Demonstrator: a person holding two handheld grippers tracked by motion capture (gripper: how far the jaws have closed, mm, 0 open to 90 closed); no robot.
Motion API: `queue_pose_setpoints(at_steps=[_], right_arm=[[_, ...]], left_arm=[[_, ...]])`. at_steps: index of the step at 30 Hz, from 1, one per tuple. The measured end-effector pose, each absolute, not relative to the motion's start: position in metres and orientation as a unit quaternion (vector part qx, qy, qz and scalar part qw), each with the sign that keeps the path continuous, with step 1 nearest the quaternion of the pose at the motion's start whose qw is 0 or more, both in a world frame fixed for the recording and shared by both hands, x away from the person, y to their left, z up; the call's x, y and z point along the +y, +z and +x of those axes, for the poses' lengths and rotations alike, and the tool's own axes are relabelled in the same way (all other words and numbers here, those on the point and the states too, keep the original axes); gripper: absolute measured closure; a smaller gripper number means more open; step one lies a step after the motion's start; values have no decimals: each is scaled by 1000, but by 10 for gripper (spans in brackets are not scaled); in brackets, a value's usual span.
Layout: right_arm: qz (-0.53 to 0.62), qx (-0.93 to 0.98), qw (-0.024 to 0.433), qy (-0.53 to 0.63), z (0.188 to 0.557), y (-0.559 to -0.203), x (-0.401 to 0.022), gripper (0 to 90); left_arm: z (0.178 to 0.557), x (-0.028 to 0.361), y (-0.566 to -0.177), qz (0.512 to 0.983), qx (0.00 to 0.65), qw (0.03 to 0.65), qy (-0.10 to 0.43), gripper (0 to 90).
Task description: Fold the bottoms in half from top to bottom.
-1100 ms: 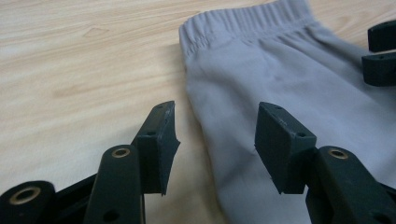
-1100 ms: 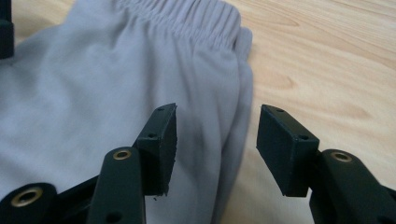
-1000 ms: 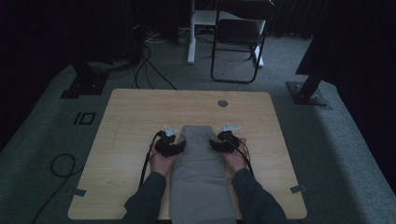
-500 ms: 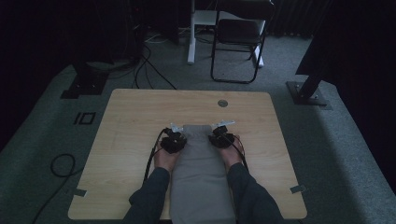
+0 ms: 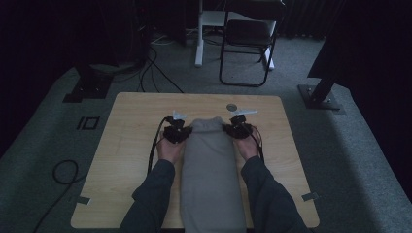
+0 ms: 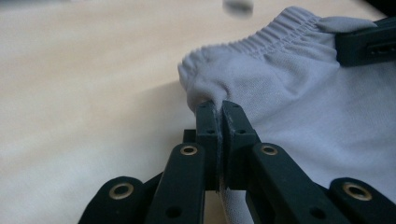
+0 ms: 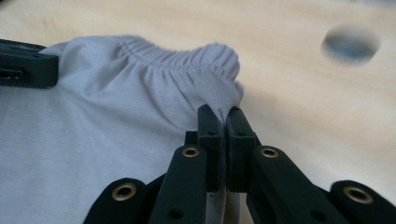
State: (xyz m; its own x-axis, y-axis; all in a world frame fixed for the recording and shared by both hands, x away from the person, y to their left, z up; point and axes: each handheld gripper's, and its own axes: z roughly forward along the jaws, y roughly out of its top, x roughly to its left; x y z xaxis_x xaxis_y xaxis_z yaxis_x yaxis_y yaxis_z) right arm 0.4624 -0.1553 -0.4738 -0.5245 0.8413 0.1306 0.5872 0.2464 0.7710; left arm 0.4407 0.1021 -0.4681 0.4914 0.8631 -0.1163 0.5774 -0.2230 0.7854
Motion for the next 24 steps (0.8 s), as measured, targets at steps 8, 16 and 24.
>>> queue_pose_setpoints(at_steps=[8, 16, 24], right_arm=[[428, 756, 219, 445, 460, -418, -159, 880], [405, 773, 204, 444, 423, -434, -162, 880], [365, 794, 175, 454, 352, -446, -176, 876]], left_arm=[[441, 100, -415, 745, 447, 452, 201, 870], [398, 104, -426, 765, 419, 453, 185, 869], [317, 109, -439, 788, 380, 454, 170, 867]])
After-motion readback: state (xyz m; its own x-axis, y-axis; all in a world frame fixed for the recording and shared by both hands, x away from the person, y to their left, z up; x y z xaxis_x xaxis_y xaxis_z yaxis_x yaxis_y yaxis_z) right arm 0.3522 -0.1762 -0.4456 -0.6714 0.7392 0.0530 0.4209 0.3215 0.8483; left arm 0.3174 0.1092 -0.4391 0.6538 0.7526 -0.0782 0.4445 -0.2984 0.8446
